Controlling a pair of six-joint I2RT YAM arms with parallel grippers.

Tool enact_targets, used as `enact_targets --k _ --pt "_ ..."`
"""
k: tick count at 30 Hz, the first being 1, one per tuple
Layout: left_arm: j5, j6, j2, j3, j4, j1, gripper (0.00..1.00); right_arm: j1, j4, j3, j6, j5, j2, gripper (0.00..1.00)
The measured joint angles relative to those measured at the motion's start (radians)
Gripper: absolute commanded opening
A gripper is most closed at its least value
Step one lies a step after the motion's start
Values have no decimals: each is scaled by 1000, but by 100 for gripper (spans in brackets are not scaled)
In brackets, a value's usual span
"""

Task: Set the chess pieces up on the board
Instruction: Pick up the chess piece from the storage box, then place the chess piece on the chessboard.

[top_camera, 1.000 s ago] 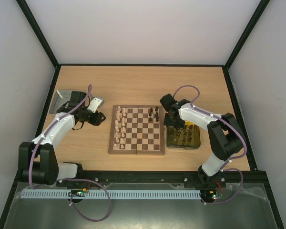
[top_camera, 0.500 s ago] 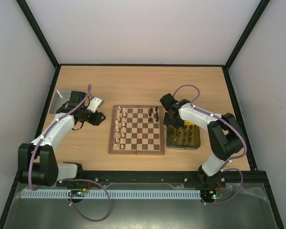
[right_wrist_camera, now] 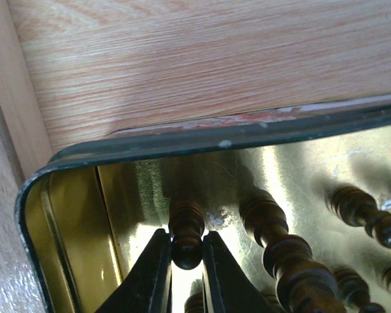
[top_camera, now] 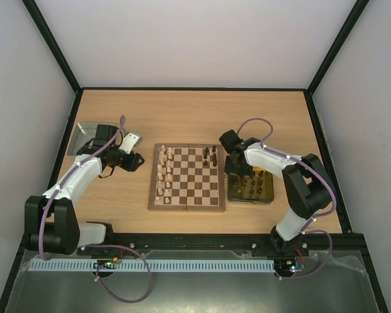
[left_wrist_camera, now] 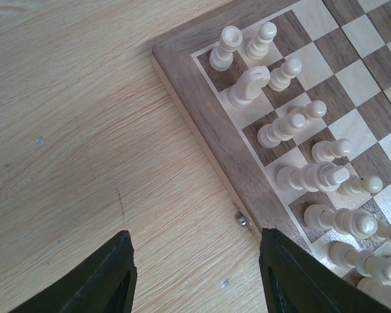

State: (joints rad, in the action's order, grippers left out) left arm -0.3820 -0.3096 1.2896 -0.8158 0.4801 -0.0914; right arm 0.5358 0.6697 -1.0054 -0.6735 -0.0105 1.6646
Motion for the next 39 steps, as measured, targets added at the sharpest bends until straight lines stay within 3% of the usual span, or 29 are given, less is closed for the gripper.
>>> enact_targets --k 20,28,39 --pt "-19 -14 -34 3 3 0 53 -8 83 -95 9 -77 -35 2" --pt "-60 -41 -60 4 11 0 47 -5 141 -187 23 -87 -72 2" --pt "-249 -146 -196 5 82 0 69 124 163 -278 38 -45 -38 2"
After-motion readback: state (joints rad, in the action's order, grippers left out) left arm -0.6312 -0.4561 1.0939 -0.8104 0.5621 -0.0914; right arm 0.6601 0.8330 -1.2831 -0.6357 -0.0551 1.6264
